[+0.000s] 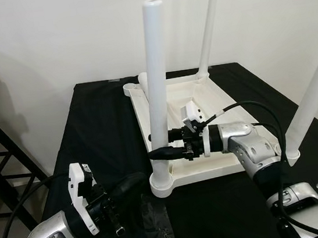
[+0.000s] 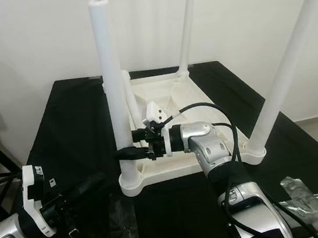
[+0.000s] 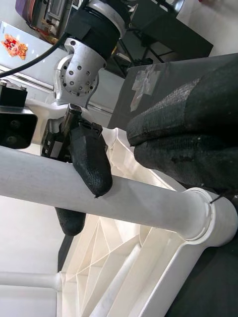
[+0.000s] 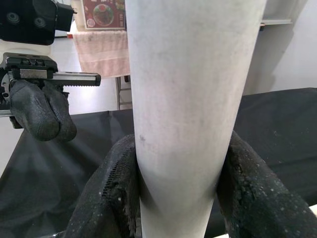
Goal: Building children table
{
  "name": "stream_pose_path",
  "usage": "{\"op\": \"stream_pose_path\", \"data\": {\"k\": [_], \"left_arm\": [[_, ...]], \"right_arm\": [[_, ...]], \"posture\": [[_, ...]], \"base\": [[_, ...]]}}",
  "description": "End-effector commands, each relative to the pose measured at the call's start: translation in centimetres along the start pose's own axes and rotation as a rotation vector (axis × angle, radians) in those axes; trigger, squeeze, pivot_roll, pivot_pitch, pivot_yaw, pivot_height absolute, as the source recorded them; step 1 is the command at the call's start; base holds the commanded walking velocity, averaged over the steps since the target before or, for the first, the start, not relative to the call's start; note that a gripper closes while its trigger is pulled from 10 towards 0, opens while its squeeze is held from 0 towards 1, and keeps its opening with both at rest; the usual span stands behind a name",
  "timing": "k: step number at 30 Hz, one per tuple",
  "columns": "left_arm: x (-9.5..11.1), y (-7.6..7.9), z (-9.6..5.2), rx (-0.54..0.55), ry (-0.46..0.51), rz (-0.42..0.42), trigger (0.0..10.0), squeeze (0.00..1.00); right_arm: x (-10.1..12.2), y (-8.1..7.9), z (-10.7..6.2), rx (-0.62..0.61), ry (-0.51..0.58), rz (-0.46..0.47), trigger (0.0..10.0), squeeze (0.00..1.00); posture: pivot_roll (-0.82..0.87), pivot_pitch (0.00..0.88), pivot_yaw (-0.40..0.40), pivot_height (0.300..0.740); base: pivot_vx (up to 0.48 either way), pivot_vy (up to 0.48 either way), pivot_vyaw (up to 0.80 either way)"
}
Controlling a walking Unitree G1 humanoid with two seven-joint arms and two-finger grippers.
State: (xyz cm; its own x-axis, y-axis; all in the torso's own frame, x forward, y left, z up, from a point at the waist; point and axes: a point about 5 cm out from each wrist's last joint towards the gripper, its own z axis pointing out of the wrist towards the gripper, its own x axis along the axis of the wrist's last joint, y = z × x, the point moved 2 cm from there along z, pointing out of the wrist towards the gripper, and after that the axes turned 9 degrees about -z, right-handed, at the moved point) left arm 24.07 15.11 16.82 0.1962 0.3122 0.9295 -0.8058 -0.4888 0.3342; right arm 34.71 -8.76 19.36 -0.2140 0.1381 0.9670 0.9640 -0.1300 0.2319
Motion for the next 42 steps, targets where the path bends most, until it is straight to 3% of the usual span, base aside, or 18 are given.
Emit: {"op": "stream_pose_path", "data": {"k": [1,7,8,9,10,12,13,17,18,23,24,25,27,28,36,40,42], "left_arm": [[-0.3,-0.1,0.0,0.000,-0.014,-0.015,10.0,0.00],[-0.3,0.0,0.0,-0.002,-0.014,-0.017,10.0,0.00],[-0.4,0.0,-0.1,-0.003,-0.015,-0.018,10.0,0.00],[-0.3,0.0,-0.2,-0.002,-0.015,-0.017,10.0,0.00],[-0.2,0.1,-0.3,-0.002,-0.015,-0.016,10.0,0.00],[-0.2,0.1,-0.3,-0.002,-0.015,-0.016,10.0,0.00],[-0.2,0.0,-0.4,-0.001,-0.015,-0.016,10.0,0.00],[-0.2,-0.1,-0.3,-0.003,-0.017,-0.018,10.0,0.00],[-0.2,-0.2,-0.3,-0.009,-0.021,-0.021,10.0,0.00],[-0.3,-0.2,-0.2,-0.007,-0.019,-0.020,10.0,0.00],[-0.3,-0.2,-0.3,0.001,-0.013,-0.015,10.0,0.00],[-0.3,-0.2,-0.3,0.008,-0.008,-0.012,10.0,0.00],[-0.3,-0.2,-0.3,0.010,-0.007,-0.010,10.0,0.00],[-0.3,-0.3,-0.3,0.011,-0.009,-0.012,10.0,0.00],[-0.1,-1.2,-0.4,0.081,-0.017,-0.053,10.0,0.00],[1.0,-2.0,-0.9,0.182,0.037,-0.016,10.0,0.00],[1.9,-2.9,-1.4,0.308,0.093,0.033,10.0,0.00]], "right_arm": [[-0.3,-0.7,0.3,0.057,-0.006,-0.014,0.0,0.00],[-1.3,-1.4,0.3,0.004,-0.041,-0.006,0.0,0.00],[-2.5,-2.0,1.3,-0.124,-0.094,0.031,0.0,0.00],[-4.0,-2.9,2.9,-0.457,-0.146,0.141,0.0,0.00],[-4.9,-3.6,2.8,-0.714,-0.204,0.231,0.0,0.00],[-4.9,-3.6,2.8,-0.714,-0.204,0.231,0.0,0.00],[-5.5,-5.6,3.2,-0.796,-0.255,0.264,0.0,0.00],[-5.6,-5.5,2.7,-0.839,-0.287,0.226,0.0,0.00],[-5.5,-5.3,2.7,-0.800,-0.302,0.166,0.0,0.00],[-5.6,-5.1,3.2,-0.761,-0.317,0.129,0.0,0.00],[-5.6,-5.4,3.7,-0.748,-0.314,0.131,1.8,0.00],[-5.7,-5.7,4.0,-0.745,-0.312,0.133,10.0,0.00],[-5.5,-5.8,4.2,-0.739,-0.288,0.143,10.0,0.00],[-4.9,-5.9,4.4,-0.751,-0.258,0.165,10.0,1.00],[-3.2,-6.4,3.0,-0.750,-0.118,0.174,10.0,1.00],[-3.0,-7.1,1.6,-0.723,-0.076,0.158,10.0,1.00],[-3.1,-8.0,0.5,-0.711,-0.066,0.153,10.0,1.00]], "posture": [[0.12,0.000,-0.058,0.740],[0.12,0.000,-0.060,0.740],[0.13,0.000,-0.074,0.740],[0.12,0.000,-0.077,0.740],[0.12,0.000,-0.077,0.740],[0.12,0.000,-0.077,0.740],[0.11,0.000,-0.064,0.740],[0.09,0.000,-0.054,0.740],[0.10,0.000,-0.065,0.740],[0.11,0.000,-0.071,0.740],[0.11,0.000,-0.073,0.740],[0.11,0.000,-0.073,0.740],[0.11,0.000,-0.069,0.740],[0.10,0.000,-0.065,0.740],[0.07,0.000,-0.048,0.740],[0.05,0.000,-0.038,0.740],[0.05,0.000,-0.036,0.740]], "base": [[0.000,0.000,0.00],[0.000,0.000,0.00],[0.000,0.000,0.00],[0.000,0.000,0.00],[0.000,0.000,0.00],[0.000,0.000,0.00],[0.000,0.000,0.00],[0.000,0.000,0.00],[0.000,0.000,0.00],[0.000,0.000,0.00],[0.000,0.000,0.00],[0.000,0.000,0.00],[0.000,0.000,0.00],[0.000,0.000,0.00],[0.000,0.000,0.00],[0.000,0.000,0.00],[0.000,0.000,0.00]]}}
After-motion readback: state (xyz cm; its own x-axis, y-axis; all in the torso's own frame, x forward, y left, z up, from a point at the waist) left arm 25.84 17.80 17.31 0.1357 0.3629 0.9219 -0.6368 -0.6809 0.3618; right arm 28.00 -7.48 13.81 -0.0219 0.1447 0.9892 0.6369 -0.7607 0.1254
